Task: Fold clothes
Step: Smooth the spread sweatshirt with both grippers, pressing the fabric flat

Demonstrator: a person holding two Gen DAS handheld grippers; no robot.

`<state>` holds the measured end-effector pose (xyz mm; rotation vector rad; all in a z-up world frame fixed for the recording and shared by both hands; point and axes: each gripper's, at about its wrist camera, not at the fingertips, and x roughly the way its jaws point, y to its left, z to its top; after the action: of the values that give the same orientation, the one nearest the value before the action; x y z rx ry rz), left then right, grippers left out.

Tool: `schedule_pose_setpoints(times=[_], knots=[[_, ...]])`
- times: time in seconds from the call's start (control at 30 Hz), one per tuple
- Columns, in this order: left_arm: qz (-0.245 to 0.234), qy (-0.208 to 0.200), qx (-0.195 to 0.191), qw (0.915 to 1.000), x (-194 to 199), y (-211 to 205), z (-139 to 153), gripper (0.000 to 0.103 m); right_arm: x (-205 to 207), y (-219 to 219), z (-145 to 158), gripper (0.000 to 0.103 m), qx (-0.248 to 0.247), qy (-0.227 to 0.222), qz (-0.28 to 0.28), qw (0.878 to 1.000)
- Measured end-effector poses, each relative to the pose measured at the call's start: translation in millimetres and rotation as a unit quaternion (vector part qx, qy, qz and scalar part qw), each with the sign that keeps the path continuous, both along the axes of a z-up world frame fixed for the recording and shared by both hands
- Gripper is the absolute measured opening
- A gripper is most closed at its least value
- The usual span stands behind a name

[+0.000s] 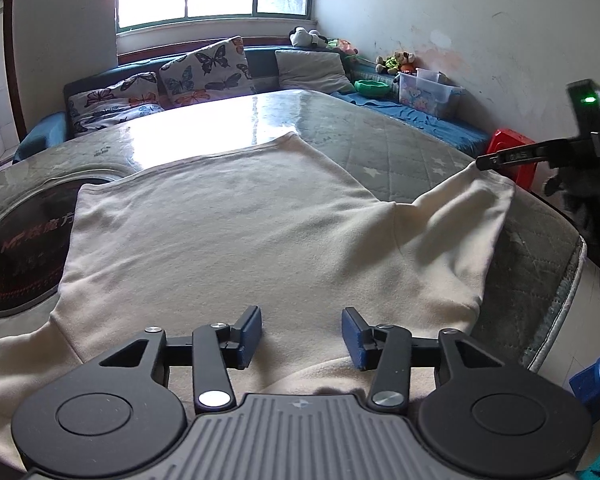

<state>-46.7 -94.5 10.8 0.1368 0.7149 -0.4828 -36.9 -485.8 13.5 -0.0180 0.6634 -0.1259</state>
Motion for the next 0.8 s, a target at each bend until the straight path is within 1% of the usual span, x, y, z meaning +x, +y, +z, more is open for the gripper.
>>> schedule_pose_setpoints(times=[0.1,0.17,0.27,0.37,0.47,0.63,0.73,0.8], knots=[[0.0,-0.003,0.004,1.0,2.3,-2.9,4.6,0.046,-17.6,18.7,8.0,0.037,0.002,-0.005,0.042,0.999],[0.0,-0.008,-0.001,1.0,3.9,-4.9,9.6,0.046,-29.7,34.5,9.2,0.037,0.015,0.002,0.076,0.997],[-0.003,-0.011,-0.008,0.9999,7.8,-11.6,16.3,0.046,-42.5,57.3,6.5,0.037,0.025,0.012,0.116,0.993],[-0.013,-0.017,-0.008,0.9997,12.0,-24.7,22.2,0.044,-51.3,75.0,-2.1,0.037,0.017,0.029,0.147,0.989],[-0.027,-0.028,-0.008,0.9992,18.5,-40.7,28.8,0.042,-66.8,86.6,-9.2,0.038,-0.004,0.035,0.158,0.987],[-0.041,-0.035,-0.004,0.9986,36.3,-72.1,31.1,0.039,-77.1,80.1,-6.4,0.039,-0.008,0.043,0.152,0.987],[-0.048,-0.033,0.001,0.9983,48.5,-90.2,28.3,0.037,-78.0,77.2,2.0,0.039,-0.014,0.028,0.143,0.989],[-0.059,-0.033,0.007,0.9977,52.9,-100.3,25.0,0.037,-73.0,76.3,7.0,0.039,0.003,0.014,0.145,0.989]])
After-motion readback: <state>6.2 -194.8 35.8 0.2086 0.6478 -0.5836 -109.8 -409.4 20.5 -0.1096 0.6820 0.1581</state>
